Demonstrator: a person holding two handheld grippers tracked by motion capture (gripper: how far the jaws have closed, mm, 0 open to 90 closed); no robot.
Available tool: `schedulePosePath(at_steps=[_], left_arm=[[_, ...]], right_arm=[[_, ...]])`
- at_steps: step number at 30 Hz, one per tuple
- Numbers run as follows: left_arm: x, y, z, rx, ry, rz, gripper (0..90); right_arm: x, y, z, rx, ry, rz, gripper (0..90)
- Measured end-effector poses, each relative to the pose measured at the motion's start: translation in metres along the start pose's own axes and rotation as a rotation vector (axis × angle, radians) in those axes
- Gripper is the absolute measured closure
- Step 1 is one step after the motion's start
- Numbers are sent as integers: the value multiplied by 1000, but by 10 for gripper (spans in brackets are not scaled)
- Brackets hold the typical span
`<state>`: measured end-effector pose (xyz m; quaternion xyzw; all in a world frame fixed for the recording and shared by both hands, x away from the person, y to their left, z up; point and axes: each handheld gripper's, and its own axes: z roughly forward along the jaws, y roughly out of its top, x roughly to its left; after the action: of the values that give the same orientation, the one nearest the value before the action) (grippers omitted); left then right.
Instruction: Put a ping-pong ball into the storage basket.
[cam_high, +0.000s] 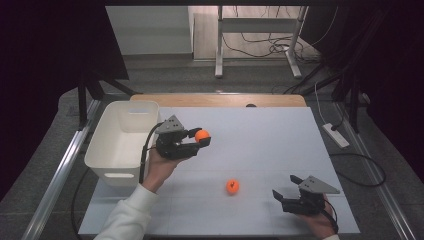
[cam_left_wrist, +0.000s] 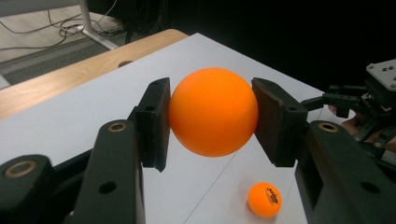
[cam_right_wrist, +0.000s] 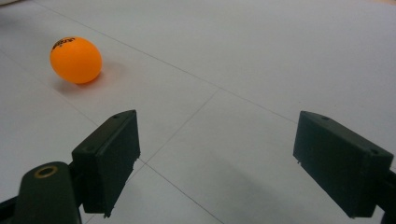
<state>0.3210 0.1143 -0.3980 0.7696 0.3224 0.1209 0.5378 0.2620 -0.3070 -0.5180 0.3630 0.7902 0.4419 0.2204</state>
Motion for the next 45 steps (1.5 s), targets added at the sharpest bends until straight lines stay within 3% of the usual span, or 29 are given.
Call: schedulePosePath(at_steps=[12, 45], left_arm=[[1, 11, -11, -27, -1, 0, 500], [18, 31, -41, -93, 62, -16, 501]], right_arm=[[0, 0, 0, 2, 1, -4, 146], [1, 0, 1, 1, 1, -1, 146]])
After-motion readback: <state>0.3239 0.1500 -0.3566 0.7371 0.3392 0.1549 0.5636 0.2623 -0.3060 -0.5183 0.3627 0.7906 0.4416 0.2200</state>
